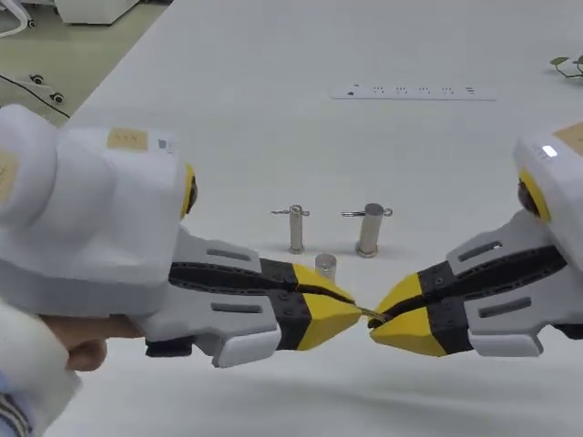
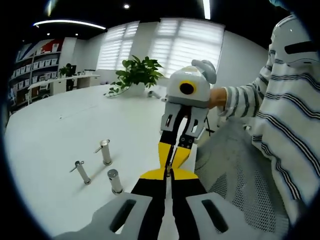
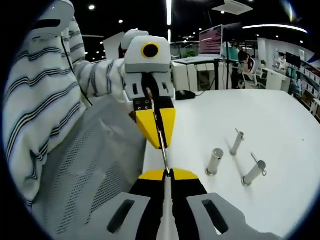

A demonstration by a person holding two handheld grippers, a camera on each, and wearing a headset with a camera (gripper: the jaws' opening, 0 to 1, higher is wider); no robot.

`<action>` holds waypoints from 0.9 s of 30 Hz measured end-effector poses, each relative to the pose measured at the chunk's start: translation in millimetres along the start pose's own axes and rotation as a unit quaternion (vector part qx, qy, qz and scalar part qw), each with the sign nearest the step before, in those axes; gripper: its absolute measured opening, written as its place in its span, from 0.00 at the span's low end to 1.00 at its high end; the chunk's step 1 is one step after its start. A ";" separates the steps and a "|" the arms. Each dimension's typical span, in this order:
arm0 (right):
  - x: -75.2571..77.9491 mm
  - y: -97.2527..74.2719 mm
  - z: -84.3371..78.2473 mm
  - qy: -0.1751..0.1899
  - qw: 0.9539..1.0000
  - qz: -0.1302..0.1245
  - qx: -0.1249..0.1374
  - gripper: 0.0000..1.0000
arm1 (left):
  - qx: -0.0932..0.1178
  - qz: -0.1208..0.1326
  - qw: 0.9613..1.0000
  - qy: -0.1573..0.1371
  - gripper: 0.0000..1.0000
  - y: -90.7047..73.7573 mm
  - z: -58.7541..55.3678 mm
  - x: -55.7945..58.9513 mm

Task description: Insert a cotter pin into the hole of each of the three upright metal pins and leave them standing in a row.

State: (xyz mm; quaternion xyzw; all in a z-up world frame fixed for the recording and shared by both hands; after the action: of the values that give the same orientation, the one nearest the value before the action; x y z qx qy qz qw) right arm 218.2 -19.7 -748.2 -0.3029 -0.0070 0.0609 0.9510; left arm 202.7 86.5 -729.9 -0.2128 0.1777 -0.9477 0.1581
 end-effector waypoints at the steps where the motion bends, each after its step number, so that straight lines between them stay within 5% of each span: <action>1: -1.0 0.3 0.1 0.000 1.000 0.004 -0.002 0.05 | -0.006 -0.003 1.000 0.008 0.01 0.1 -0.9 -0.1; 8: -6.8 0.6 3.6 0.017 1.000 0.023 -0.001 0.04 | -0.053 -0.013 0.997 0.051 0.01 -0.9 -5.6 0.6; 22: -3.3 -2.5 3.0 0.002 1.000 0.015 -0.015 0.03 | -0.032 -0.018 0.997 0.061 0.01 4.1 -5.6 -6.0; 24: -1.1 -3.8 1.6 0.002 1.000 0.010 -0.017 0.04 | -0.023 -0.011 0.999 0.045 0.01 6.6 -5.3 -8.7; 27: 3.7 -6.1 1.6 0.006 1.000 0.000 -0.014 0.04 | 0.001 0.009 0.998 0.067 0.08 9.0 -0.7 -14.8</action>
State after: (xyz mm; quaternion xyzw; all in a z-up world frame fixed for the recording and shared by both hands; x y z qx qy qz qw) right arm 222.5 -23.3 -743.5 -0.3168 -0.0016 0.0591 0.9466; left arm 217.1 84.2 -739.2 -0.1472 0.1892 -0.9584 0.1548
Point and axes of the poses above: the centre of the closed fingertips' face, and the gripper's own axes: y roughly forward along the fingers, x roughly to its right, z roughly out of its top, the point moved 6 cm from there along -y, roughly backward along the fingers, and after that the axes turned 8 degrees about -y, right-handed, at the moved point
